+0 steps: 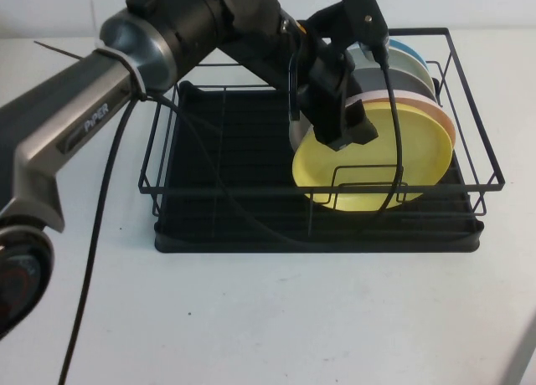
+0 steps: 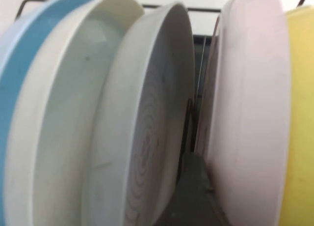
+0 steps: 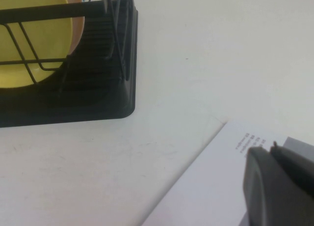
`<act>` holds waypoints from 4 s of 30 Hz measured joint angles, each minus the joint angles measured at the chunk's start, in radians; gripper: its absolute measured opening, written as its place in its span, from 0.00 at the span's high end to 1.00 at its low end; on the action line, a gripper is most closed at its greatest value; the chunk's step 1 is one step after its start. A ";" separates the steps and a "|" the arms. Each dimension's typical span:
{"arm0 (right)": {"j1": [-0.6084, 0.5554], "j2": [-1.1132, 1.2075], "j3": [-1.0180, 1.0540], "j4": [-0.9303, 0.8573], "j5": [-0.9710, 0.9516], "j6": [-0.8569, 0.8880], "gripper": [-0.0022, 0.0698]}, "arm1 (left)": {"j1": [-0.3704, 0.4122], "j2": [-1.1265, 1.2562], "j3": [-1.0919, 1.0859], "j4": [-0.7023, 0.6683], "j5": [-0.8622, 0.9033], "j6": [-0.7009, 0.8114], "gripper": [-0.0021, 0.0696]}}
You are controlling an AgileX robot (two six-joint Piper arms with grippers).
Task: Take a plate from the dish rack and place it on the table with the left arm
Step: Grasp the plate from the shelf, then place the plate from the table
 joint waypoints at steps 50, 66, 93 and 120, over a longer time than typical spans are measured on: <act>0.000 0.000 0.000 0.000 0.000 0.000 1.00 | -0.049 0.027 -0.048 0.112 0.023 -0.033 0.32; 0.000 0.000 0.000 0.000 0.000 0.000 1.00 | -0.051 -0.034 -0.048 0.203 0.011 -0.030 0.84; 0.000 0.000 0.000 0.000 0.000 0.000 1.00 | 0.122 -0.406 0.626 -0.247 0.256 -0.430 0.86; 0.000 0.000 0.000 0.000 0.000 0.000 1.00 | 0.122 -0.287 0.928 -0.138 -0.290 -0.171 0.36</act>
